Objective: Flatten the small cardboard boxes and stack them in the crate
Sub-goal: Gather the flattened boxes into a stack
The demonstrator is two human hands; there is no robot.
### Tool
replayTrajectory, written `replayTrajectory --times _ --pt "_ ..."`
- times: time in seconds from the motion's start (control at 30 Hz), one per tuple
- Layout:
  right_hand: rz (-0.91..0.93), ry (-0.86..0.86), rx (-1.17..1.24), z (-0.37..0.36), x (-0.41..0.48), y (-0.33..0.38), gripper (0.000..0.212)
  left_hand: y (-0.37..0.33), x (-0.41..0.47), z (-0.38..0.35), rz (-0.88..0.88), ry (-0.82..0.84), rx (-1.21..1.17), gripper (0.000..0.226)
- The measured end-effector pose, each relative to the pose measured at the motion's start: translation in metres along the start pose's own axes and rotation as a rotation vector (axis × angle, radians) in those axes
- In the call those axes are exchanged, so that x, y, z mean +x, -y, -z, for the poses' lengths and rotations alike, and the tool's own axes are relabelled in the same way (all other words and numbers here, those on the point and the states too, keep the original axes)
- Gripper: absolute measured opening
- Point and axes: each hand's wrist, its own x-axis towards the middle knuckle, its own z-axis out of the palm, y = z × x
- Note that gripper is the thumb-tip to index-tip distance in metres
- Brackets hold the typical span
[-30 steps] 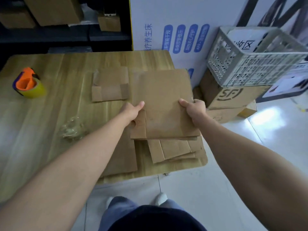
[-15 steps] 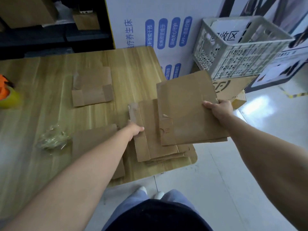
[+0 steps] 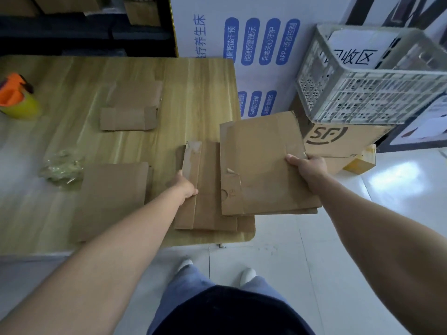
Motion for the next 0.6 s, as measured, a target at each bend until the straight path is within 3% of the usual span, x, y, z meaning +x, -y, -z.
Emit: replayTrajectory --times 0.17,0.23,0.3,0.4,0.5,0.6 --pt "0.037 0.068 -0.019 0.017 0.017 -0.006 0.066 0.001 -0.012 -0.017 0.039 -0.125 0.062 0.049" --pt "0.043 0.092 -0.008 0.018 0.022 -0.01 0.064 0.001 -0.015 -0.022 0.052 -0.102 -0.004 0.055" --pt "0.032 0.101 0.0 0.016 0.024 -0.016 0.065 0.004 -0.017 -0.026 0.069 -0.088 -0.106 0.078" --pt "0.042 0.094 -0.02 0.013 0.027 -0.021 0.067 0.009 -0.021 -0.029 0.104 -0.185 -0.116 0.1" --pt "0.045 0.097 -0.021 0.011 0.03 -0.021 0.064 0.011 -0.022 -0.028 0.131 -0.22 -0.065 0.097" --pt "0.056 0.1 -0.003 0.012 0.033 -0.021 0.057 0.009 -0.022 -0.025 0.153 -0.218 -0.089 0.079"
